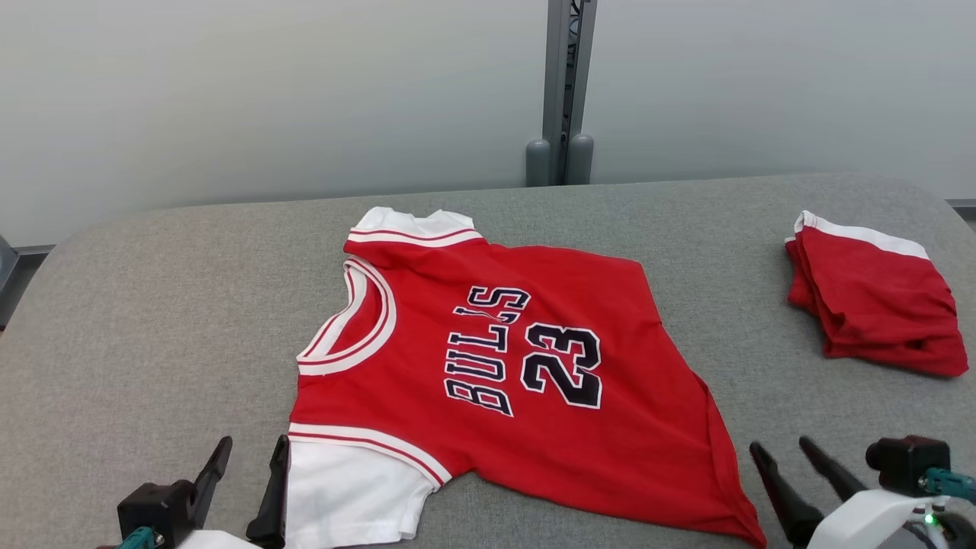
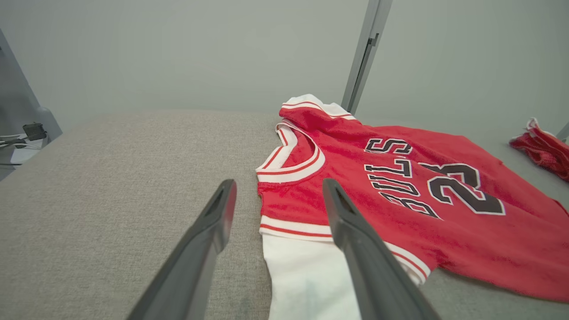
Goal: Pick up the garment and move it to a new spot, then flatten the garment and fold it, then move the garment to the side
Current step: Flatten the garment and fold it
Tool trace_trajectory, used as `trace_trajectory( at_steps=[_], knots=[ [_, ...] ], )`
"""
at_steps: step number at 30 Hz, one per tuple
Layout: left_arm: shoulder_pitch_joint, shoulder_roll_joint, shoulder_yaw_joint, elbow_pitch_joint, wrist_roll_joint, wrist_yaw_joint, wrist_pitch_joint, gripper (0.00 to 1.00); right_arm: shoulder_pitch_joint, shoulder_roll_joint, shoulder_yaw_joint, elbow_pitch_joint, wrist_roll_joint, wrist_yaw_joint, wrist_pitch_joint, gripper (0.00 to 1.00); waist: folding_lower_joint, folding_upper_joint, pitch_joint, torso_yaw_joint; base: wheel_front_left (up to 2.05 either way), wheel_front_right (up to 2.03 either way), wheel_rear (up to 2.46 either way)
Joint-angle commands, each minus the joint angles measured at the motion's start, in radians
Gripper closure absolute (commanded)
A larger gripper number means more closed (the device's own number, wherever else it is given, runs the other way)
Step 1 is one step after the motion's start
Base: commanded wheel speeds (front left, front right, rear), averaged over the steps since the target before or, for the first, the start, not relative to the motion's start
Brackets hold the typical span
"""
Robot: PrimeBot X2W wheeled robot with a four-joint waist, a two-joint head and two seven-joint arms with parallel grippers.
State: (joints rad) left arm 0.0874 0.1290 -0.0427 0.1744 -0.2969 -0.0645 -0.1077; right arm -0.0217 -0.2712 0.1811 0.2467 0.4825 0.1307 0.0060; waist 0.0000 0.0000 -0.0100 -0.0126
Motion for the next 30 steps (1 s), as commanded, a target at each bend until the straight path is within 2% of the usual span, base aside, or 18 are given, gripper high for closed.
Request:
trace_trajectory(
  at_steps=[1,6,12,21,30],
  knots=[
    [0.009,0.012,-0.002,-0.006,-0.011,-0.007,0.028,0.0,0.027,-0.01,0.017,0.004,0.057,0.0,0.063,0.0,0.0,0.0,0.003,-0.001,0.0,0.0,0.0],
    [0.031,0.024,-0.025,-0.014,-0.067,-0.025,0.193,0.0,0.06,-0.023,0.045,-0.001,0.166,0.0,0.227,0.0,0.0,0.0,0.026,-0.007,0.0,0.0,0.0],
    [0.051,0.048,-0.059,0.008,-0.092,-0.035,0.318,0.0,0.047,-0.011,0.061,0.025,0.144,0.0,0.288,0.0,0.0,0.0,0.043,-0.017,0.0,0.0,0.0],
    [0.014,0.068,-0.087,0.072,-0.114,-0.047,0.371,0.0,0.005,0.015,0.077,0.091,0.08,0.0,0.306,0.0,0.0,0.0,0.066,-0.013,0.0,0.0,0.0],
    [-0.052,0.084,-0.118,0.166,-0.132,-0.057,0.361,0.0,-0.034,0.05,0.107,0.145,0.072,0.0,0.296,0.0,0.0,0.0,0.088,-0.008,0.0,0.0,0.0]
  ],
)
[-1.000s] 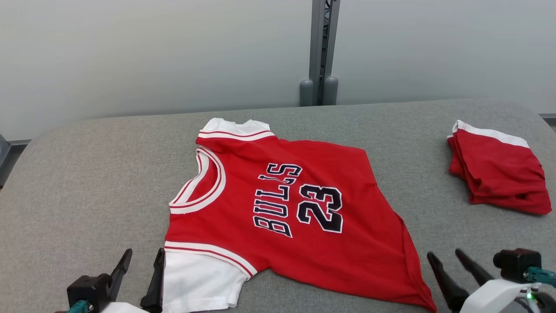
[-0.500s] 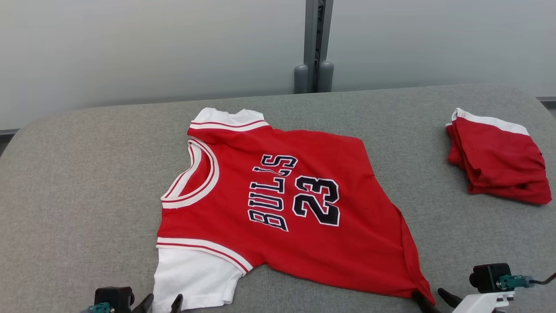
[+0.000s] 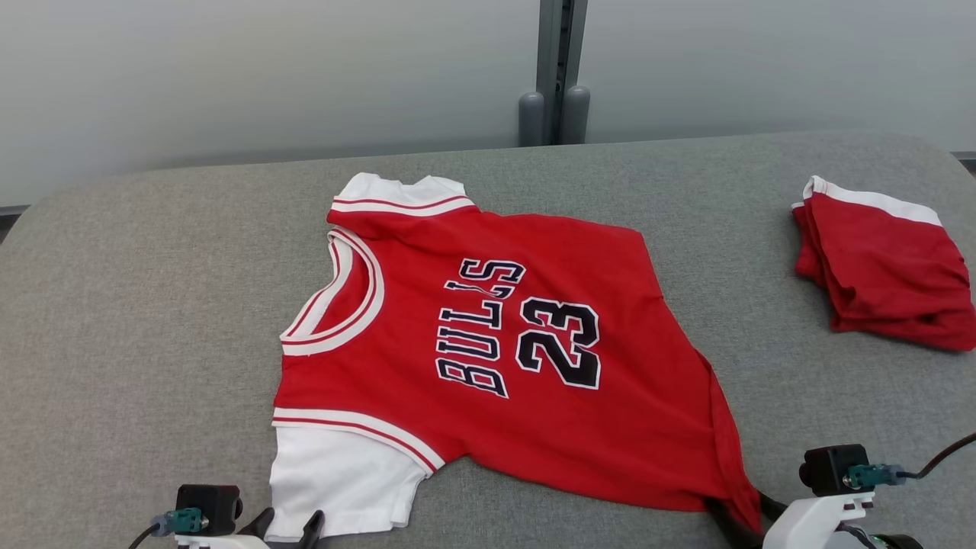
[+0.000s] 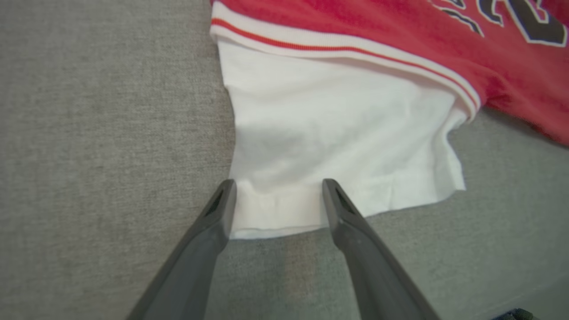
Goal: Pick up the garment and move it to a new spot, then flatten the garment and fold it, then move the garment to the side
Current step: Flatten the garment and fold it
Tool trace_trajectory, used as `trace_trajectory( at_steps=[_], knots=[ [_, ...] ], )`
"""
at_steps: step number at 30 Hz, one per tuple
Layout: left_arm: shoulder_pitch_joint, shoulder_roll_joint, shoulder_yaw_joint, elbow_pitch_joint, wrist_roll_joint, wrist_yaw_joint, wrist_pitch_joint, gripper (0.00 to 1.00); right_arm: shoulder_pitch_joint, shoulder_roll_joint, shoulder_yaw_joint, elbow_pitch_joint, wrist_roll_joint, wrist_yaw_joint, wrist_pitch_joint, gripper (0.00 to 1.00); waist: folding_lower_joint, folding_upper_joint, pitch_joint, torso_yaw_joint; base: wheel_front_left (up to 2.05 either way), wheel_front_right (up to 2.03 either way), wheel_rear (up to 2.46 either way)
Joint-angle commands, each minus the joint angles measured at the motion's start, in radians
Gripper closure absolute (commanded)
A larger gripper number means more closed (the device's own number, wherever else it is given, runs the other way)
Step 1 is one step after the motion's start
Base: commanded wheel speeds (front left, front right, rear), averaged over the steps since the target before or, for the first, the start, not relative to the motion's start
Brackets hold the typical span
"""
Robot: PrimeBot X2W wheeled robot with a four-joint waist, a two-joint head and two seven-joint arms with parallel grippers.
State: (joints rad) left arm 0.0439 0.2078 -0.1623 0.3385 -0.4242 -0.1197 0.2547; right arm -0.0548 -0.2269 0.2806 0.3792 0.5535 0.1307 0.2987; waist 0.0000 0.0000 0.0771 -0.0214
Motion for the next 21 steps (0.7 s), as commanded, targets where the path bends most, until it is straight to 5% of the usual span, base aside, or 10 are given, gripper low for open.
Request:
trace_trajectory(
  at_steps=[1,9,13,14,16,17,18,21],
  knots=[
    [-0.016,0.006,-0.003,0.016,-0.008,-0.002,0.003,0.0,-0.004,0.007,0.014,0.016,0.004,0.0,0.003,0.0,0.0,0.0,0.002,0.0,0.0,0.0,0.0],
    [-0.023,0.021,0.017,0.058,-0.025,0.026,-0.004,0.0,-0.017,0.003,0.044,0.029,0.03,0.0,-0.001,0.04,0.0,0.0,0.006,-0.003,0.0,0.0,0.0],
    [-0.001,0.011,-0.015,0.05,-0.054,0.007,0.04,0.02,-0.013,0.003,0.053,0.036,0.04,0.001,-0.002,0.16,0.0,0.0,-0.001,-0.003,0.0,0.0,0.0],
    [0.001,0.01,-0.024,0.046,-0.06,0.004,0.048,0.17,-0.013,0.003,0.055,0.037,0.044,0.001,-0.001,0.38,0.0,0.0,-0.003,-0.003,0.0,0.0,0.0],
    [0.001,0.012,-0.036,0.038,-0.071,0.0,0.058,0.56,-0.015,0.001,0.061,0.037,0.052,0.001,0.002,0.6,0.0,0.0,-0.007,-0.002,0.0,0.0,0.0],
    [0.0,0.015,-0.04,0.035,-0.072,-0.001,0.06,0.87,-0.018,0.0,0.066,0.036,0.054,0.001,0.003,0.86,0.0,0.0,-0.008,-0.002,0.0,0.0,0.0],
    [0.0,0.017,-0.043,0.032,-0.075,-0.002,0.058,1.0,-0.021,-0.002,0.073,0.032,0.057,0.001,0.001,1.0,0.0,0.0,-0.01,-0.002,0.0,0.0,0.0],
    [-0.009,0.027,-0.039,0.018,-0.077,-0.002,0.033,1.0,-0.029,-0.011,0.087,0.019,0.064,0.0,-0.021,1.0,0.0,0.0,-0.013,-0.003,0.0,0.0,0.0]
  ],
)
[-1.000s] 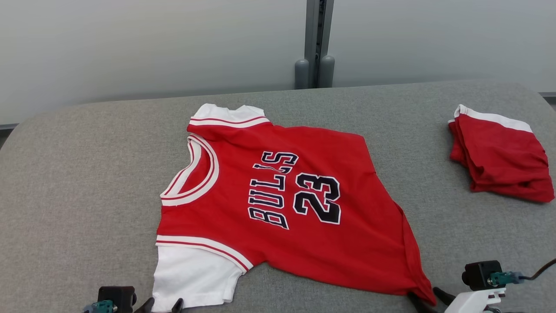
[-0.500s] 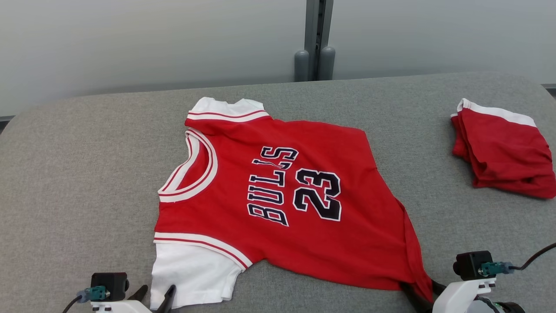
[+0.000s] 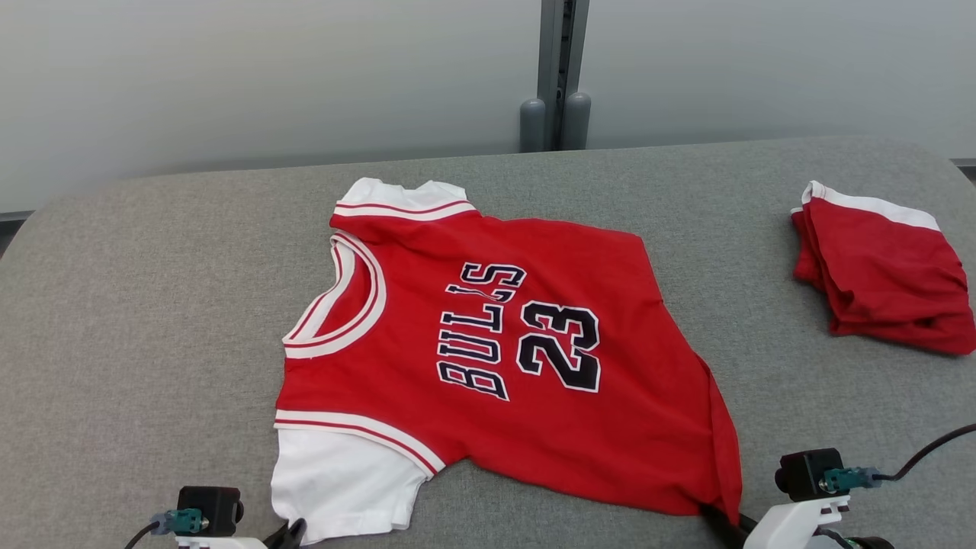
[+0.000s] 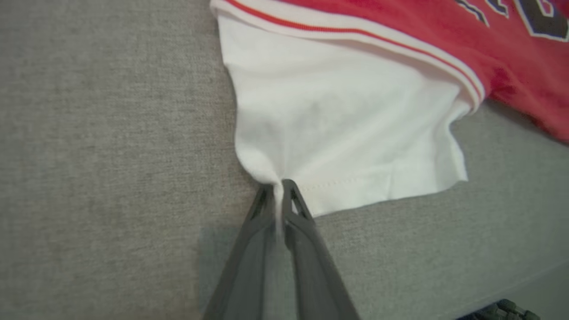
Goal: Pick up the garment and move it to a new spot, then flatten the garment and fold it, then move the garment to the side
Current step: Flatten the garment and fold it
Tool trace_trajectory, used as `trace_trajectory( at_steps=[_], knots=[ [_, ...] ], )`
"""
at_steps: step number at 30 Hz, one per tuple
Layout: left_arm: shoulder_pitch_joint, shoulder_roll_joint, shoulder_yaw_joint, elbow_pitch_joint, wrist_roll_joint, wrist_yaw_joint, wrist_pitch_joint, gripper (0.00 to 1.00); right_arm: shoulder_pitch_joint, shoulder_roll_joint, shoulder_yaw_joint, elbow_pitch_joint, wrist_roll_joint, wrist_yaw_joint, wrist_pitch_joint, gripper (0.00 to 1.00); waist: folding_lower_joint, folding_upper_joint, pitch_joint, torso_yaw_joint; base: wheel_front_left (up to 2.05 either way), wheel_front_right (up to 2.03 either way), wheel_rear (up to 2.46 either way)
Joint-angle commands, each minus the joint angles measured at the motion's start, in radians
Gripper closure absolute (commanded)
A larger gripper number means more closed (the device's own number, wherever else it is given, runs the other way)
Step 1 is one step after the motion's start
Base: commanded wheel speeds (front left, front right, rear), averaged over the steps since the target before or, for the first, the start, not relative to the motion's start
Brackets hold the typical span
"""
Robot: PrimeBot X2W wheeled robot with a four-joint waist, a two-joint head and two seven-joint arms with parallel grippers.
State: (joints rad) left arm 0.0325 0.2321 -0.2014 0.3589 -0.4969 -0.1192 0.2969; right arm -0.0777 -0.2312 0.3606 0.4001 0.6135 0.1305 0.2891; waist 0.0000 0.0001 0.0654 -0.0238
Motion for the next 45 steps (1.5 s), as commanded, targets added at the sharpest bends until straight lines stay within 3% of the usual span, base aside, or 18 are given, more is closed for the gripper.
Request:
trace_trajectory(
  at_steps=[1,10,14,22,27,35,45],
  knots=[
    [0.0,0.008,0.004,-0.007,-0.001,0.0,-0.019,1.0,-0.01,-0.01,0.009,-0.007,0.005,0.001,-0.021,1.0,0.0,-0.0001,-0.002,-0.001,0.0,0.0,0.0],
    [0.013,0.034,0.037,-0.08,-0.012,0.007,-0.07,1.0,0.008,-0.039,0.005,-0.101,0.115,0.001,-0.086,1.0,0.0,-0.0001,-0.026,0.002,0.0,0.0,0.0],
    [0.017,0.05,0.058,-0.161,0.003,0.035,-0.099,1.0,0.011,-0.061,0.002,-0.177,0.189,0.001,-0.098,1.0,0.0,-0.0001,-0.03,-0.007,0.0,0.0,0.0],
    [-0.112,0.112,0.075,-0.285,0.026,0.031,-0.079,1.0,-0.171,-0.062,0.022,-0.222,0.328,0.001,-0.094,1.0,0.0,-0.0001,0.041,-0.036,0.0,0.0,0.0],
    [-0.347,0.172,0.067,-0.243,0.035,0.008,-0.057,1.0,-0.407,-0.069,0.044,-0.16,0.403,0.001,-0.092,1.0,0.0,-0.0001,0.153,-0.036,0.0,0.0,0.0],
    [-0.898,0.269,-0.033,-0.043,0.066,-0.01,-0.059,1.0,-0.889,-0.093,0.079,-0.008,0.438,0.001,-0.128,1.0,0.0,-0.0001,0.375,-0.018,0.0,0.0,0.0],
    [-1.542,0.307,-0.212,0.267,0.078,-0.012,-0.205,1.0,-1.447,-0.069,0.099,0.218,0.444,0.0,-0.303,1.0,0.0,-0.0001,0.547,0.008,0.0,0.0,0.0]
  ],
)
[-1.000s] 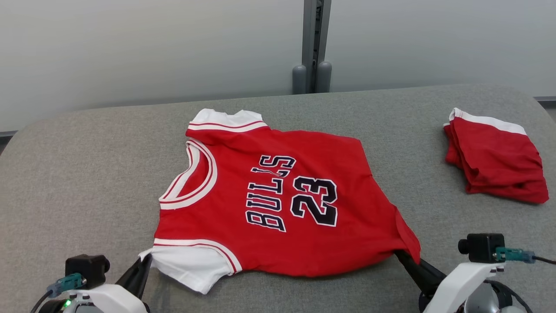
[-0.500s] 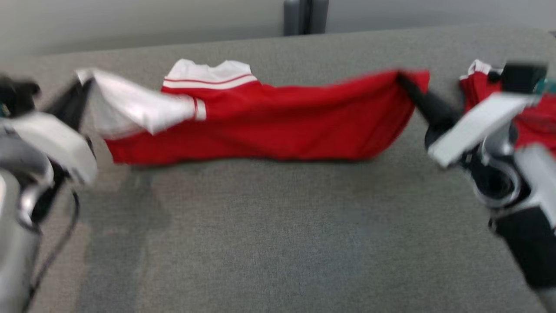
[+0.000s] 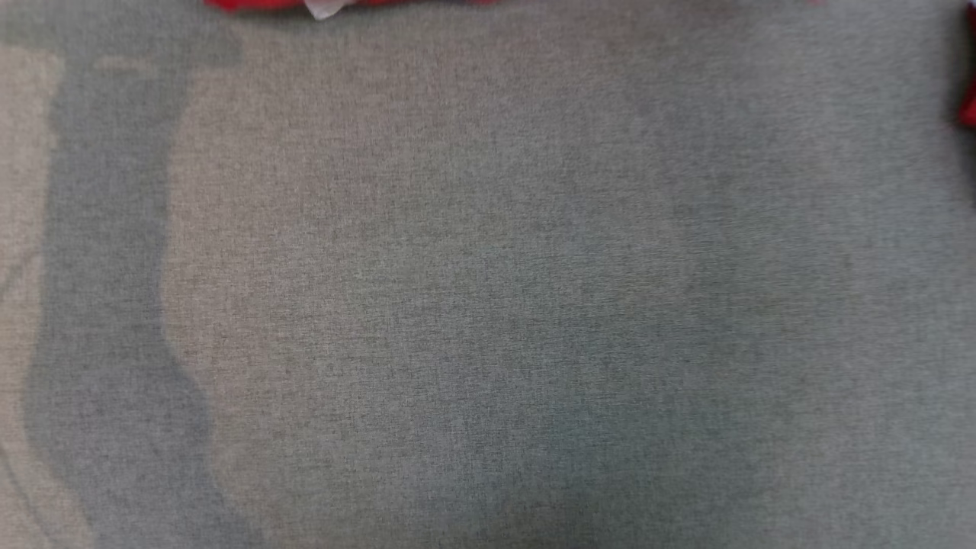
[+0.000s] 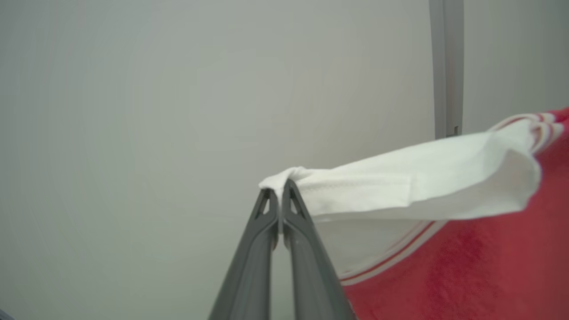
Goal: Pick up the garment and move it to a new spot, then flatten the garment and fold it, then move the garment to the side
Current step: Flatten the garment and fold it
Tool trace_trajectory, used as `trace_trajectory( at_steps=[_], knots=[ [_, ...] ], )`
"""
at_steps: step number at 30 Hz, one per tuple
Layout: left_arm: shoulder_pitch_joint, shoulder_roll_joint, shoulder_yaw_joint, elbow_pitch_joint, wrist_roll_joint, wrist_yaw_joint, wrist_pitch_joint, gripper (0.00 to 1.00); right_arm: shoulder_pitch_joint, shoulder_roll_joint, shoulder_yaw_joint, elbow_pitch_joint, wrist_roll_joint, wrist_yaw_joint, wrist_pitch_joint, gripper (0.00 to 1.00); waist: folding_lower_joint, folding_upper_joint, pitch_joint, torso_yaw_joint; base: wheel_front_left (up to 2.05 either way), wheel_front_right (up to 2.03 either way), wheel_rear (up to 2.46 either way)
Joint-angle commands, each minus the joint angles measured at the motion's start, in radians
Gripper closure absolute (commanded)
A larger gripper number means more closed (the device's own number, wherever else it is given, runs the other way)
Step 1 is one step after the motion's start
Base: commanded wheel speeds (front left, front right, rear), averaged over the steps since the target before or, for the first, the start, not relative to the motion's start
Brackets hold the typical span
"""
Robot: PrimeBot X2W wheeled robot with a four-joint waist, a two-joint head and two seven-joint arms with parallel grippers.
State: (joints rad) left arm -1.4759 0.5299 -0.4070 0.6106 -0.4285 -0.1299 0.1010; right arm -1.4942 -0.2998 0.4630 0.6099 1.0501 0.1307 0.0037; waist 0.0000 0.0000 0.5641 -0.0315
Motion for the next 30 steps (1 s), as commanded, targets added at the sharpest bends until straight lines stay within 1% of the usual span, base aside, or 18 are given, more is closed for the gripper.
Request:
trace_trajectory(
  at_steps=[1,7,8,10,12,15,16,17,20,24,27,30],
  knots=[
    [-0.081,0.01,-0.023,0.046,0.011,-0.001,-0.023,1.0,-0.07,0.006,-0.002,0.022,0.014,0.0,-0.041,1.0,0.0,0.0,0.056,0.015,0.0,0.0,0.0],
    [-0.284,0.005,-0.088,0.191,0.002,0.0,-0.107,1.0,-0.231,0.001,0.047,0.091,0.034,0.0,-0.134,1.0,0.0,0.0,0.061,0.02,0.0,0.0,0.0],
    [-0.284,0.005,-0.088,0.191,0.002,0.0,-0.107,1.0,-0.231,0.001,0.047,0.091,0.034,0.0,-0.134,1.0,0.0,0.0,0.061,0.02,0.0,0.0,0.0],
    [-0.309,-0.005,-0.125,0.229,-0.005,0.0,-0.128,1.0,-0.245,-0.004,0.073,0.105,0.046,0.0,-0.148,1.0,0.0,0.0,0.056,0.023,0.0,0.0,0.0],
    [-0.335,-0.011,-0.147,0.26,-0.029,0.0,-0.15,1.0,-0.252,-0.012,0.092,0.117,0.064,0.0,-0.159,1.0,0.0,0.0,0.052,0.027,0.0,0.0,0.0],
    [-0.326,-0.022,-0.204,0.296,-0.065,0.0,-0.157,1.0,-0.234,-0.026,0.128,0.134,0.095,0.0,-0.153,1.0,0.0,0.0,0.046,0.035,0.0,0.0,0.0],
    [-0.315,-0.02,-0.225,0.305,-0.079,0.0,-0.157,1.0,-0.223,-0.031,0.143,0.14,0.104,0.0,-0.148,1.0,0.0,0.0,0.043,0.036,0.0,0.0,0.0],
    [-0.275,-0.016,-0.281,0.322,-0.103,0.0,-0.152,1.0,-0.184,-0.035,0.185,0.154,0.115,0.0,-0.132,1.0,0.0,0.0,0.028,0.036,0.0,0.0,0.0],
    [-0.197,-0.002,-0.377,0.322,-0.151,0.0,-0.133,1.0,-0.108,-0.041,0.254,0.16,0.145,0.0,-0.105,1.0,0.0,0.0,-0.013,0.033,0.0,0.0,0.0],
    [-0.045,0.034,-0.491,0.295,-0.252,0.0,-0.084,1.0,0.053,-0.053,0.331,0.164,0.216,0.0,-0.044,1.0,0.0,0.0,-0.104,0.026,0.0,0.0,0.0],
    [0.061,0.071,-0.561,0.248,-0.346,0.0,-0.021,1.0,0.157,-0.086,0.402,0.134,0.251,0.0,0.009,1.0,0.0,0.0,-0.177,0.023,0.0,0.0,0.0],
    [0.177,0.125,-0.623,0.174,-0.455,0.0,0.05,1.0,0.263,-0.115,0.465,0.089,0.296,0.0,0.071,1.0,0.0,0.0,-0.257,0.013,0.0,0.0,0.0]
  ],
)
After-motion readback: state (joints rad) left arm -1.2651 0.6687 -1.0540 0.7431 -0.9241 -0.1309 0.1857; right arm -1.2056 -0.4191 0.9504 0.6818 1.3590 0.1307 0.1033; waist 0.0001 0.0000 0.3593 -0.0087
